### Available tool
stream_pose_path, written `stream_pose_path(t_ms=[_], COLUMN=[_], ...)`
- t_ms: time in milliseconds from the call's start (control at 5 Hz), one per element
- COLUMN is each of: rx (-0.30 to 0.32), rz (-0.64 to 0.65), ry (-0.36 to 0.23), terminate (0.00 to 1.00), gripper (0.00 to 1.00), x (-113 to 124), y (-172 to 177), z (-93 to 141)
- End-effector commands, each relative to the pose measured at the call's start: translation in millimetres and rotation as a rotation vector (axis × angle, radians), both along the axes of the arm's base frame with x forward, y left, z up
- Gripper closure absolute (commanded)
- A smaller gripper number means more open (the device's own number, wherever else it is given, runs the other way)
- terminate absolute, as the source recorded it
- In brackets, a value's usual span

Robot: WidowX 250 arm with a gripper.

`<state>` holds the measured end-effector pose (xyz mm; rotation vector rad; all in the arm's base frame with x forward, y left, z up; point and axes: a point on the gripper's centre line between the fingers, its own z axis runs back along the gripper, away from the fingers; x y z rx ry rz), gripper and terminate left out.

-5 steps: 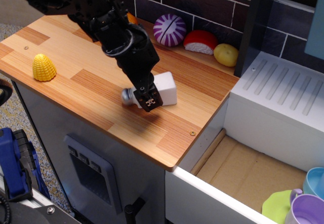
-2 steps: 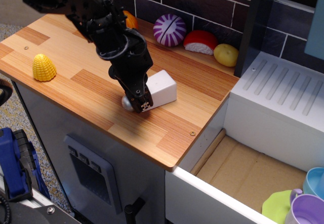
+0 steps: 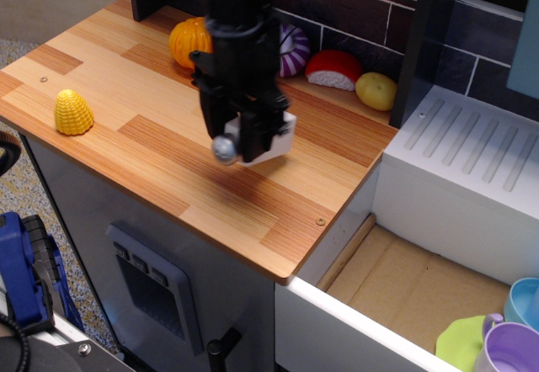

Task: Flip salt upright

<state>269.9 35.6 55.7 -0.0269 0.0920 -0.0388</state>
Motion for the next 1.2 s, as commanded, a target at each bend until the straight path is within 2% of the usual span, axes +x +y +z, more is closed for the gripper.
stream_pose_path(t_ms=[0,200,400,600,800,1000], rx=[-0.056,-0.14,-0.335,-0.454,-0.612,-0.634], rz=[0.335,0.531,0.615,0.709,0.651,0.655], ry=[0.194,0.286,0.413,0.469,0.52,0.555], terminate=[0.0,0.0,0.0,0.0,0.0,1.0], gripper=[1.0,1.0,1.0,1.0,1.0,1.0], x=[2,-5,-14,-16,-18,-18], y=[-11,-17,-12,-15,-15,-13], z=[29,32,24,12,-8,-13])
